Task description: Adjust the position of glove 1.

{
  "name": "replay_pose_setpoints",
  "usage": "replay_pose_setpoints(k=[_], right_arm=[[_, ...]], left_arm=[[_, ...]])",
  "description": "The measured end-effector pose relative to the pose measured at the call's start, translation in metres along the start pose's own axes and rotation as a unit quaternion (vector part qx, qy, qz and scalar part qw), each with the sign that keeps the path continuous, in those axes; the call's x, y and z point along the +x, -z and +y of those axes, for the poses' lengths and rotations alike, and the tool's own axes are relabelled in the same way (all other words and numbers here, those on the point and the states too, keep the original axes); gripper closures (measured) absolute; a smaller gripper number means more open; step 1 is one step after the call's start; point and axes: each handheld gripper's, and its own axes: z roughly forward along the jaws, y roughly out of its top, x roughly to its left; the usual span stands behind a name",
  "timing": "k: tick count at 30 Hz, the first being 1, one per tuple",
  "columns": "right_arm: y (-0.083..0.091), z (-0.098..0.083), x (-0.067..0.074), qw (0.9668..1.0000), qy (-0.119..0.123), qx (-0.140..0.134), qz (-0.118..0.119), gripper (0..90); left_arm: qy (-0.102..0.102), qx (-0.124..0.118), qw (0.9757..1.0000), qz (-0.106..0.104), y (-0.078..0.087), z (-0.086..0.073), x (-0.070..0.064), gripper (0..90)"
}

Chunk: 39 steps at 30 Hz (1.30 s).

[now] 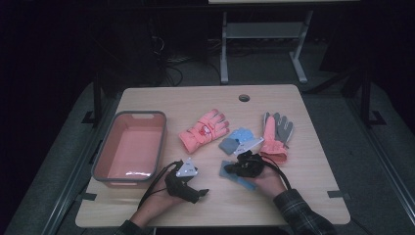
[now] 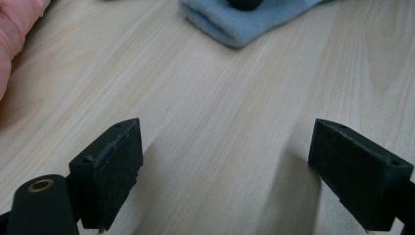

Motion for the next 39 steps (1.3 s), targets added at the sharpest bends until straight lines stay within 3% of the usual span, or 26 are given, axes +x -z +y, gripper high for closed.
replay_pose_setpoints(k=[11, 15, 18, 23, 35, 39], right_arm=[[-0.007, 0.002, 0.024, 0.9986, 0.031, 0.011, 0.041, 90.0], [-0.005, 0.002, 0.028, 0.9984, 0.043, 0.010, 0.034, 90.0], [0.012, -0.001, 0.027, 0.9990, 0.032, -0.008, 0.031, 90.0], [0.031, -0.014, 0.024, 0.9994, 0.017, -0.015, 0.025, 90.0], [0.048, -0.050, 0.031, 0.9996, 0.000, 0.024, 0.015, 90.0], [0.051, -0.056, 0.027, 0.9995, -0.002, 0.032, 0.004, 90.0]], left_arm=[[-0.004, -0.001, 1.0000, 0.002, 0.000, 0.000, 0.000, 12.3], [-0.001, -0.002, 1.0000, 0.001, 0.000, 0.000, 0.000, 12.3], [0.000, -0.003, 1.0000, 0.001, 0.000, 0.000, 0.000, 12.3], [0.002, -0.004, 1.0000, 0.001, -0.001, 0.000, 0.000, 12.3], [-0.001, -0.002, 1.0000, 0.001, 0.000, 0.000, 0.000, 12.3], [-0.001, -0.002, 1.0000, 0.001, 0.000, 0.000, 0.000, 12.3]])
